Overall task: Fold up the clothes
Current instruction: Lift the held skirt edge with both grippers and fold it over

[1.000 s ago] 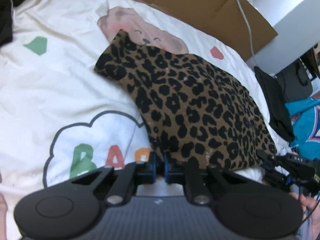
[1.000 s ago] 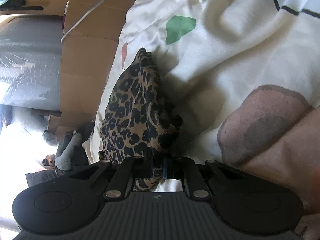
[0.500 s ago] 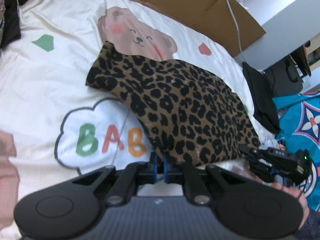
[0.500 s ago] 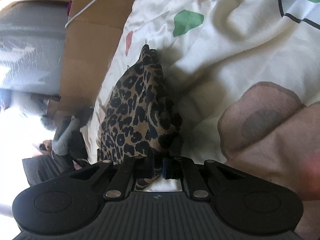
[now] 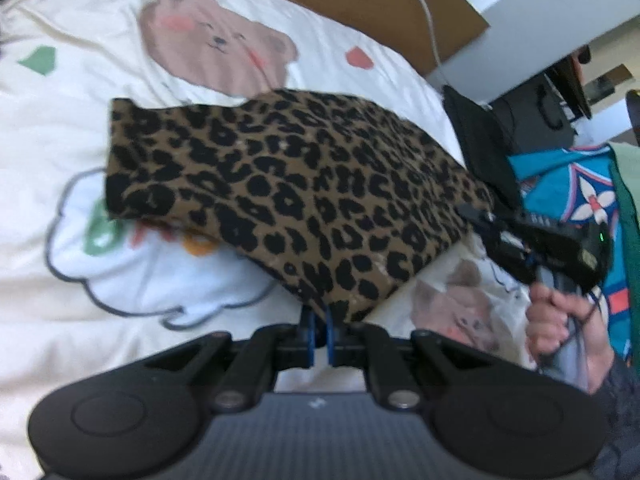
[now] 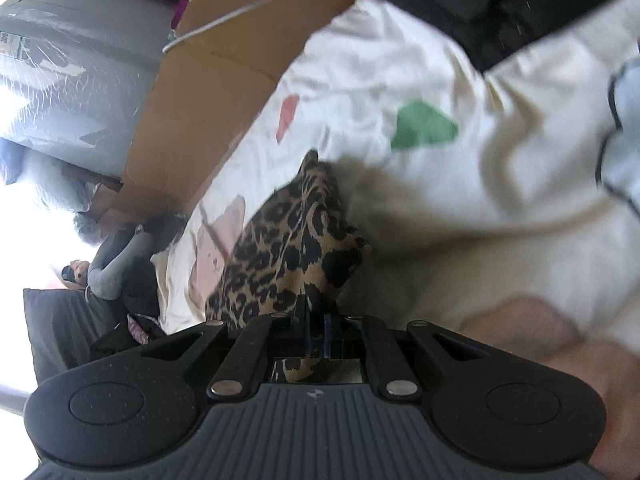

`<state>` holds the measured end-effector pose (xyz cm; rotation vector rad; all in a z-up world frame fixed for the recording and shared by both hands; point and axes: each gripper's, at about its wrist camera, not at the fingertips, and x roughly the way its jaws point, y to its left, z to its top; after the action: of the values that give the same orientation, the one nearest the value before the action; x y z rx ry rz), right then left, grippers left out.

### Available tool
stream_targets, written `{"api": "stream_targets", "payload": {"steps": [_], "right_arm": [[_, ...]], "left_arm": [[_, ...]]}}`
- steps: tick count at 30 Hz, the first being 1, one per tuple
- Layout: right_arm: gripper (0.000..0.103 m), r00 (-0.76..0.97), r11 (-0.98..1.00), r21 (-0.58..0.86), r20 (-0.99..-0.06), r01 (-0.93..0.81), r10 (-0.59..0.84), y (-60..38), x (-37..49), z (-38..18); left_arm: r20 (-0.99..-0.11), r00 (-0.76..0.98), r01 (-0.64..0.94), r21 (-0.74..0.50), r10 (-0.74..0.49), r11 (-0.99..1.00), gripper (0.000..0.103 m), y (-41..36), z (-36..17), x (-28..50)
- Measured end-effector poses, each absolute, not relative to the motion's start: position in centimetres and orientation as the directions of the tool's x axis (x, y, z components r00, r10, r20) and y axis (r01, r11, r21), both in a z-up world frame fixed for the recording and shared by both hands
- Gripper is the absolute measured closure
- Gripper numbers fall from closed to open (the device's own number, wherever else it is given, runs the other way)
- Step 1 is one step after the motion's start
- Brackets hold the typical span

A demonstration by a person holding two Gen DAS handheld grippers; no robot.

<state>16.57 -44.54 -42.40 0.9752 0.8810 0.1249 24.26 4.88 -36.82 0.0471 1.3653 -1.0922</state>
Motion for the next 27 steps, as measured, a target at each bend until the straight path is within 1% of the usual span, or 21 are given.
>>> {"api": "stream_targets", "payload": {"steps": [5, 16, 19, 22, 27], "right_arm": [[0.098, 0.673, 0.617, 0.739, -0.603, 0.27, 0.428, -45.9, 18.6, -41.2], [0.098, 0.664, 0.644, 0.711, -0.629, 0.281, 0.405, -47.9, 21.9, -40.2], [0.098, 0.66, 0.653, 0.702, -0.637, 0.283, 0.399, -48.1, 22.5, -40.1], [0.098, 0.674, 0.647, 0.705, -0.63, 0.29, 0.385, -48.7, 22.7, -39.9], [0.098, 0.696, 0.668, 0.69, -0.624, 0.279, 0.354, -49.7, 23.2, -39.1]], "left_arm": [[-0.767, -0.243, 0.678, -0.572, -0.593, 0.462, 0.098, 3.5, -37.4, 22.1], [-0.759, -0.285, 0.63, -0.609, -0.586, 0.482, 0.098, 1.3, -39.0, 19.8], [-0.753, -0.303, 0.575, -0.634, -0.585, 0.518, 0.098, 0.8, -39.3, 19.7], [-0.736, -0.331, 0.488, -0.669, -0.591, 0.561, 0.098, 0.5, -39.6, 19.7], [-0.725, -0.351, 0.424, -0.687, -0.592, 0.59, 0.098, -1.2, -39.6, 18.5]]}}
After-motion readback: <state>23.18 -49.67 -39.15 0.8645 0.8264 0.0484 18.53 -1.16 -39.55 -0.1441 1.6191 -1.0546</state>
